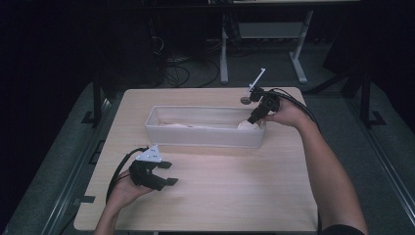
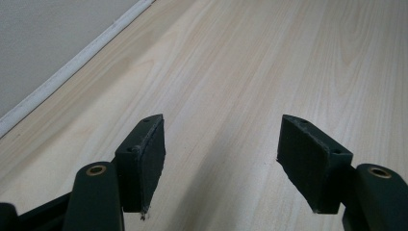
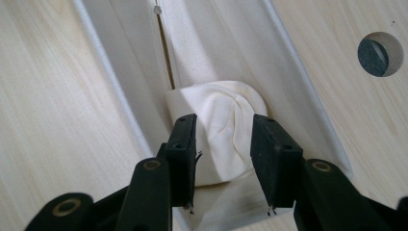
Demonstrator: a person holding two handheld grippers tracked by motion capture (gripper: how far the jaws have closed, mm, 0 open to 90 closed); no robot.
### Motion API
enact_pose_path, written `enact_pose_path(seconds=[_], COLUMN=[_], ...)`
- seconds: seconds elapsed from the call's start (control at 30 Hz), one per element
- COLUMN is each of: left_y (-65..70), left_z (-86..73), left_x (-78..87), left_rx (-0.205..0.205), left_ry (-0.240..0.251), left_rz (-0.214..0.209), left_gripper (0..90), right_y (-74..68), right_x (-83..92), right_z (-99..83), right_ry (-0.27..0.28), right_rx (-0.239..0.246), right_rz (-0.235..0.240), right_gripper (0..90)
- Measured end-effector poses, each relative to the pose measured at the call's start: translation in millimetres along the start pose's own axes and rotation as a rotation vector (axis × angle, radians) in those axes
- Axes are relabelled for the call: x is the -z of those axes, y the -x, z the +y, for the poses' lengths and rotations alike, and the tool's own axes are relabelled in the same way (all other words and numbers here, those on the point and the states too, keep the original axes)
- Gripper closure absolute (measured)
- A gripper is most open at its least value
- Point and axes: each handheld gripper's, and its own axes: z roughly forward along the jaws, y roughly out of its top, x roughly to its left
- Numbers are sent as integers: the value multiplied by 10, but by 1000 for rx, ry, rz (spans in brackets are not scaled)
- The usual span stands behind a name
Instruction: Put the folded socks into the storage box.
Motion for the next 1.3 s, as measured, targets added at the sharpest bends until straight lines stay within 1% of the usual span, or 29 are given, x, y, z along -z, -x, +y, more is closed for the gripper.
enact_pose_path(seconds=[0.2,0.33,0.5,0.6,0.67,0.77,0.8,0.87,1.0,1.13,1.3], left_y=[-3,-4,1,4,3,4,3,3,7,6,10], left_z=[3,3,5,7,8,7,7,8,9,7,11], left_x=[5,6,8,3,2,5,6,8,12,0,1], left_rx=[-1,1,2,3,3,3,3,3,2,6,3], left_ry=[3,6,10,8,8,10,10,10,11,6,6], left_rz=[1,2,2,1,1,1,2,2,4,-4,-1], left_gripper=[336,336,336,336,336,336,336,335,335,330,330], right_y=[7,-1,-4,-13,-17,-30,-38,-41,-54,-72,-86], right_x=[118,178,238,266,281,306,320,336,347,359,370], right_z=[-87,-154,-251,-297,-331,-371,-388,-414,-471,-551,-643], right_ry=[14,25,33,38,39,34,46,50,52,56,66], right_rx=[-13,-20,-28,-36,-32,-37,-40,-41,-42,-57,-63], right_rz=[-12,-12,-24,-22,-23,-28,-26,-27,-30,-39,-36], right_gripper=[599,599,590,588,587,581,581,580,578,575,572])
